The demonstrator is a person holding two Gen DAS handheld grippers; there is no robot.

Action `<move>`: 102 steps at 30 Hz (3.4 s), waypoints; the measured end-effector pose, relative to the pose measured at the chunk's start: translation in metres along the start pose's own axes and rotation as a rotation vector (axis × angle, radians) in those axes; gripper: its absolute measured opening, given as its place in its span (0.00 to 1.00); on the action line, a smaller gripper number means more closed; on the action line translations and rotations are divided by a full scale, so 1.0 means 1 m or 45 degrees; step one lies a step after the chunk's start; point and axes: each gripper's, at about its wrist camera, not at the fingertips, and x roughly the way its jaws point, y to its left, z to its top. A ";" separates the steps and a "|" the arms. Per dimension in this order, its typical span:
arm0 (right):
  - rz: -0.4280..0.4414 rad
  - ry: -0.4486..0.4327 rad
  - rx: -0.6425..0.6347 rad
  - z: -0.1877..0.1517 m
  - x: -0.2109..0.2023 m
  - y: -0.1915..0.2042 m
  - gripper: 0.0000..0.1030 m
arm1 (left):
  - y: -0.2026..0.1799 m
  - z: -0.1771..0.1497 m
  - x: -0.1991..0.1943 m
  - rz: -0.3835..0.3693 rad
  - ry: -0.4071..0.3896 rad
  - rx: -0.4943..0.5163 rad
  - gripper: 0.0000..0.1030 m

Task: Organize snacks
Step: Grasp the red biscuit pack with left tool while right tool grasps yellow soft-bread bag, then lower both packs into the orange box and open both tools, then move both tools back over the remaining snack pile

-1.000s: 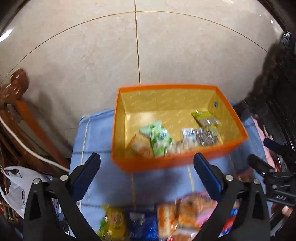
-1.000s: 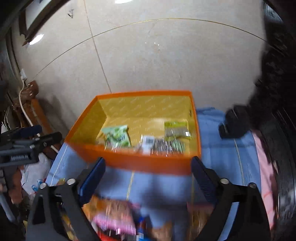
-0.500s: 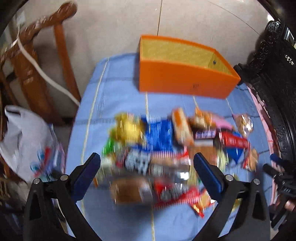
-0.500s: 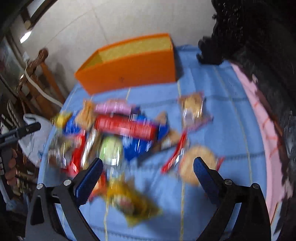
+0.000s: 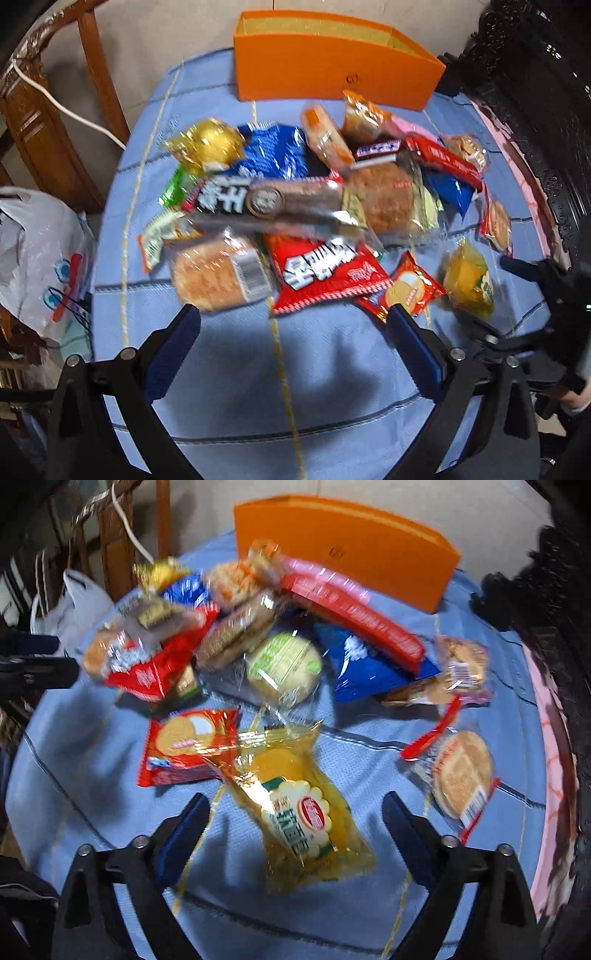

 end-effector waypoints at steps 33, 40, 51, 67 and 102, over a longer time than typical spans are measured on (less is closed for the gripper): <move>0.287 0.074 0.386 -0.040 -0.016 -0.098 0.45 | -0.111 0.017 0.083 -0.187 0.090 0.570 0.38; 0.325 0.056 0.353 -0.026 -0.020 -0.090 0.45 | -0.095 0.017 0.060 -0.286 0.079 0.455 0.26; 0.379 -0.051 0.292 0.004 -0.050 -0.086 0.45 | -0.069 0.029 -0.001 -0.389 -0.054 0.317 0.25; 0.232 -0.373 0.188 0.168 -0.090 -0.118 0.45 | -0.066 0.193 -0.047 -0.215 -0.295 0.236 0.25; -0.002 -0.392 0.535 0.187 -0.049 -0.166 0.96 | -0.048 0.256 -0.029 0.251 -0.489 0.052 0.96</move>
